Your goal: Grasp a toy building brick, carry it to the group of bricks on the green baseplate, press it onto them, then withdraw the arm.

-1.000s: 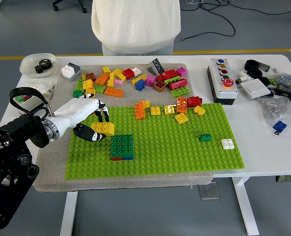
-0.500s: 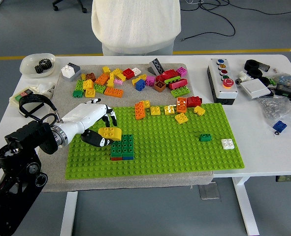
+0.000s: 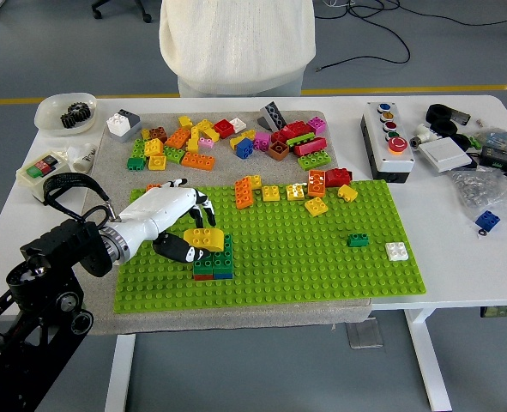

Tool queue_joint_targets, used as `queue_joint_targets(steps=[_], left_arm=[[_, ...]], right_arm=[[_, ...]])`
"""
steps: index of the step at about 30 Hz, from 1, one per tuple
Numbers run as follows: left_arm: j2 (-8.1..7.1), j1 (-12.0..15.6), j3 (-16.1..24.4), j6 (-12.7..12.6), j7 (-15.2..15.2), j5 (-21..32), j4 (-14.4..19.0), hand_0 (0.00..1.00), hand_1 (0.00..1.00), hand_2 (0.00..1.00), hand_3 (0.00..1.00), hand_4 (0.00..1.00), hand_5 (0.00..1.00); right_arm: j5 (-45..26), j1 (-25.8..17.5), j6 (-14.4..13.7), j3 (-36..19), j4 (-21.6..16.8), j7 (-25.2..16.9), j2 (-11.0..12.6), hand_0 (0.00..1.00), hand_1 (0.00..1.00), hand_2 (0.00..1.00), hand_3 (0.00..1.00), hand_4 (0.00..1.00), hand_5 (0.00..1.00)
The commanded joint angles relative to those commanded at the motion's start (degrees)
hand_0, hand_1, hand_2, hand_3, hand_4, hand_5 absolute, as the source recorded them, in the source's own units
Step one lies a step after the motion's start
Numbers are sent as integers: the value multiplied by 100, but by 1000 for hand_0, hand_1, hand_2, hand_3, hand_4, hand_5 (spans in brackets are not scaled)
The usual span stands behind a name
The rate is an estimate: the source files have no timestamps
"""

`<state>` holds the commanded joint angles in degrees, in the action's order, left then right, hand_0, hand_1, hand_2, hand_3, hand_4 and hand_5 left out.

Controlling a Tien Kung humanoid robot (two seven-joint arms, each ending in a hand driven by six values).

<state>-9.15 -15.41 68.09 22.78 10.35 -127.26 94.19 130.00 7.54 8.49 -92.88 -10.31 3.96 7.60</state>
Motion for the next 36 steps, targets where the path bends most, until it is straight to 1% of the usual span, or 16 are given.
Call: queue_joint_targets(steps=[7, 16, 22, 36], left_arm=[[35, -4, -84, -124, -1, 47, -91, 998, 605, 453, 524, 840, 2], [69, -50, -158, -331, -90, 55, -321, 998, 604, 452, 521, 835, 2], [84, -63, -155, -328, -121, 39, -384, 998, 602, 451, 520, 834, 2], [78, -36, -166, -261, -146, 42, -349, 998, 601, 447, 515, 824, 2]], right_arm=[[0, -4, 7, 22, 0, -6, 0, 746, 644, 716, 637, 891, 485], [0, 1, 7, 33, 0, -7, -1, 745, 644, 716, 636, 891, 485], [0, 1, 2, 37, 0, -8, -1, 745, 644, 716, 637, 890, 485], [0, 3, -1, 49, 0, -15, -7, 745, 644, 716, 637, 891, 485]])
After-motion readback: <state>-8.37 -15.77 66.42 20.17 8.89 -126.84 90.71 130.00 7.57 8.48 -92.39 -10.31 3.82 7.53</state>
